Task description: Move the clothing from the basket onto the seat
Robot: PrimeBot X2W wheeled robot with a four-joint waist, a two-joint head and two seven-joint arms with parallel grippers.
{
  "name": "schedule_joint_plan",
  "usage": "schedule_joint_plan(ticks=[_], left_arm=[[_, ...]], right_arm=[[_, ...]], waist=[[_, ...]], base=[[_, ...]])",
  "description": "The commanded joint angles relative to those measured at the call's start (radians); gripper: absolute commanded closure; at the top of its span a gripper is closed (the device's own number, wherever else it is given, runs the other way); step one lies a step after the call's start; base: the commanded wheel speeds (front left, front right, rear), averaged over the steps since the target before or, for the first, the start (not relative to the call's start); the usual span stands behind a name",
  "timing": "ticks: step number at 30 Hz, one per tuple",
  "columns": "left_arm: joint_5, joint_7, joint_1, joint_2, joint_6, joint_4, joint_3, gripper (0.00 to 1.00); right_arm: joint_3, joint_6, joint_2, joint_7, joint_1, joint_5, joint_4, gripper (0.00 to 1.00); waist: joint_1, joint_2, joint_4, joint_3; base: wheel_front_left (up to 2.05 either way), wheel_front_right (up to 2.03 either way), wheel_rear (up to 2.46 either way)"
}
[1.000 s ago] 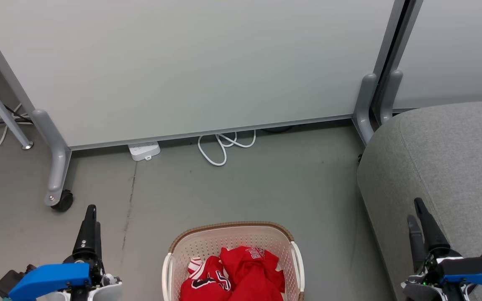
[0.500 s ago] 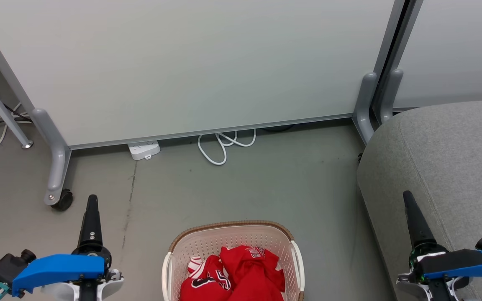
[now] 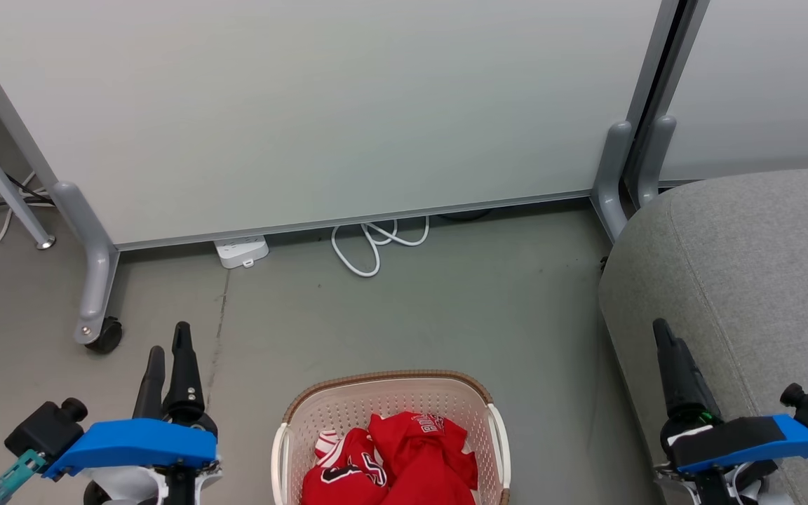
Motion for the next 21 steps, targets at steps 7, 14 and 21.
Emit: schedule_joint_plan(ticks=[7,14,21], left_arm=[[0.157,-0.029,-0.028,0.01,0.006,0.009,-0.03,0.0],[0.261,-0.05,-0.032,0.019,0.013,0.035,-0.06,0.0],[0.348,-0.07,-0.036,0.029,0.022,0.057,-0.088,0.0]], right_arm=[[0.019,0.003,-0.01,-0.029,-0.033,-0.137,0.013,0.0],[0.03,0.003,-0.007,-0.05,-0.035,-0.237,0.031,0.0],[0.036,0.003,-0.004,-0.07,-0.036,-0.326,0.045,0.0]], waist=[[0.0,0.0,0.0,-0.002],[0.0,0.0,0.0,-0.002],[0.0,0.0,-0.001,-0.004]], base=[[0.0,0.0,0.0],[0.0,0.0,0.0],[0.0,0.0,0.0]])
